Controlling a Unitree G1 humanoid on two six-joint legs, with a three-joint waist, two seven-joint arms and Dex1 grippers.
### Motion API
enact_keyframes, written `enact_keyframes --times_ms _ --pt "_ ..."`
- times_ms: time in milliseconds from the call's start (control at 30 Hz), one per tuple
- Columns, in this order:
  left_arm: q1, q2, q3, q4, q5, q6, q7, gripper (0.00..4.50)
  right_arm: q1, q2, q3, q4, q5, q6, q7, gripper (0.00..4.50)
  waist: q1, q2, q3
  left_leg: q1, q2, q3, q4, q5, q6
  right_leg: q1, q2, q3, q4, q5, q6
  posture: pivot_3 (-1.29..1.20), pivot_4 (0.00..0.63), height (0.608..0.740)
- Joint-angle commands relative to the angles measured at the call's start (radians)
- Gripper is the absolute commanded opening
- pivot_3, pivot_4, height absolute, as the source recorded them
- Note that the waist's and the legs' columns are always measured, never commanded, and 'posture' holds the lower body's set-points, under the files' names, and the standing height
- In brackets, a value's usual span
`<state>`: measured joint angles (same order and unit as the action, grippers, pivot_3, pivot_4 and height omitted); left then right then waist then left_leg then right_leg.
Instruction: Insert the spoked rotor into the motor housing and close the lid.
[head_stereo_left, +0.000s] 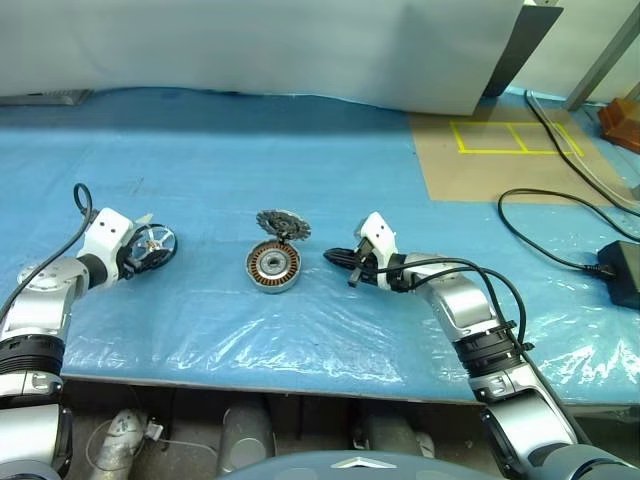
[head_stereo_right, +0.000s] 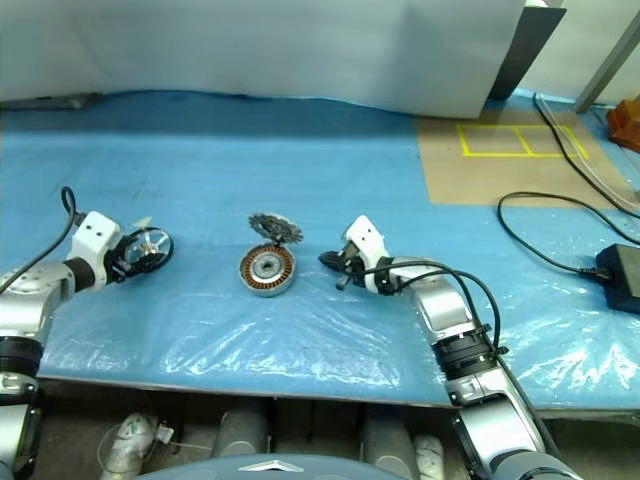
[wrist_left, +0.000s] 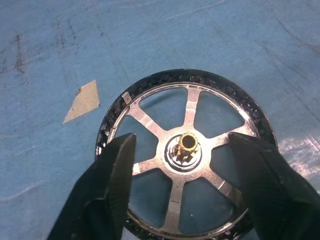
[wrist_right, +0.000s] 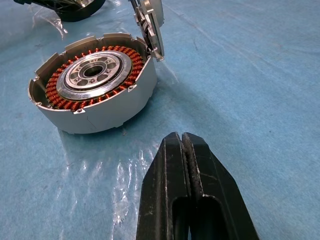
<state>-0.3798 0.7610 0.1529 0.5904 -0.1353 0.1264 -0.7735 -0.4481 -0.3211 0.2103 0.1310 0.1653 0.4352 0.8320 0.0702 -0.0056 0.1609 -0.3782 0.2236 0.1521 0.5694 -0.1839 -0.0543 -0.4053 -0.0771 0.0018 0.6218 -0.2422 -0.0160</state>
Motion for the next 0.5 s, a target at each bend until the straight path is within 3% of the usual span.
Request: enact_keyframes --times_ms 33,167,267,367,500 --pt "-0.002 -0.003 -0.001 0.051 0.037 -0.012 0.064 1.94 -0.020 0.004 0.003 -0.006 -0.002 -0.014 -0.004 0.00 0.000 0.000 0.000 0.000 0.000 0.000 0.000 0.000 0.000 0.000 0.000 0.000 0.000 0.000 0.000 0.00 0.150 0.740" --pt "0.004 -0.012 0.002 0.053 0.009 -0.033 0.034 1.94 -0.024 0.010 0.004 0.004 -0.006 -0.017 -0.007 0.00 -0.003 0.000 0.000 0.000 0.000 0.000 0.000 0.000 0.000 0.000 0.000 0.000 0.000 0.000 0.000 0.00 0.150 0.740" --pt "0.021 -0.017 0.005 0.034 -0.007 -0.026 0.015 1.35 -0.026 0.010 0.004 0.009 -0.009 -0.020 -0.006 0.00 -0.002 0.000 0.000 0.000 0.000 0.000 -0.001 0.000 0.000 0.000 0.000 0.000 0.000 0.000 0.000 0.00 0.150 0.740" --pt "0.021 -0.029 0.032 0.023 -0.029 -0.020 0.031 0.39 -0.026 0.011 0.004 0.010 -0.011 -0.023 -0.008 0.00 -0.001 0.000 0.000 0.000 0.000 0.000 -0.001 0.000 0.000 0.000 0.000 0.000 -0.001 0.000 0.000 0.00 0.150 0.740" --pt "0.051 -0.050 0.085 -0.054 -0.124 0.057 -0.018 0.39 -0.029 0.011 0.003 0.017 -0.015 -0.034 -0.012 0.00 -0.001 0.000 0.000 0.000 0.000 0.000 -0.001 0.000 0.000 0.000 0.000 0.000 -0.001 0.000 0.000 0.00 0.150 0.740"
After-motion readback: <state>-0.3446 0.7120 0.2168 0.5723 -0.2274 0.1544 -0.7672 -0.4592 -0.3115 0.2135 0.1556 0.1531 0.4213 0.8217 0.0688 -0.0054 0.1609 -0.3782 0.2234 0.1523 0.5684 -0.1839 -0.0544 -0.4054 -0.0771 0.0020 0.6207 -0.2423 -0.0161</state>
